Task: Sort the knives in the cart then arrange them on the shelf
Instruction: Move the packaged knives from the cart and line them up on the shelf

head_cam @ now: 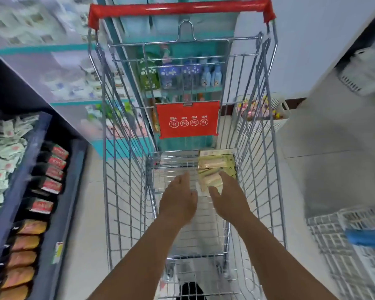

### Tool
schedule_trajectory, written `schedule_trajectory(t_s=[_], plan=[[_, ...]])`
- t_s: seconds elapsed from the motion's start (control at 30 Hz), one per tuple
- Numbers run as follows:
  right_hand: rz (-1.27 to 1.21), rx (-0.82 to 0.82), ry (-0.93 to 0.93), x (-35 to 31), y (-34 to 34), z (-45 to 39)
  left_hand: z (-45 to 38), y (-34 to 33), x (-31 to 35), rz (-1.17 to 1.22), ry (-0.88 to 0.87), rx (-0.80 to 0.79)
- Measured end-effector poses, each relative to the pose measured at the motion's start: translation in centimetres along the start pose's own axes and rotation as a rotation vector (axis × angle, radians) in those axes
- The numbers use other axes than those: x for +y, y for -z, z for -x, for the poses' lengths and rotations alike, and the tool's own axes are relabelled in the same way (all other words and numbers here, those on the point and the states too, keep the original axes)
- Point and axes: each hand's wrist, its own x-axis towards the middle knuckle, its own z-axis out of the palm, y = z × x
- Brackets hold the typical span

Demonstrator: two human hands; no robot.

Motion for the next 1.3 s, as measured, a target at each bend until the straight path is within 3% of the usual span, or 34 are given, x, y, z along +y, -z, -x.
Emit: schedule_trajectory(t_s=[0.53, 0.73, 0.93, 1.1, 1.3], plan=[[-0.231, 0.068, -0.441, 7.6, -8.9, -16.8, -19.8, -8.6, -2.9, -0.157, -0.228, -0.176], [-0.198, 0.135, -0.502, 10.4, -13.0, -19.1, -25.2, -12.2, -3.5, -0.396, -0.348, -0.175], [-0.465, 0.282, -0.649, 11.0, -13.8, -20.2, -26.8, -14.3, -3.1, -0.512, -0.391, -0.158], [-0.578, 0.36, -0.704, 11.2, -14.2, -20.7, -26.4, -15.7, -3.7, -0.318, -0.295, -0.146], [-0.447, 0.409, -0.585, 11.2, -14.4, -20.7, -25.8, -16.1, -3.5, -0.249, -0.245, -0.197]])
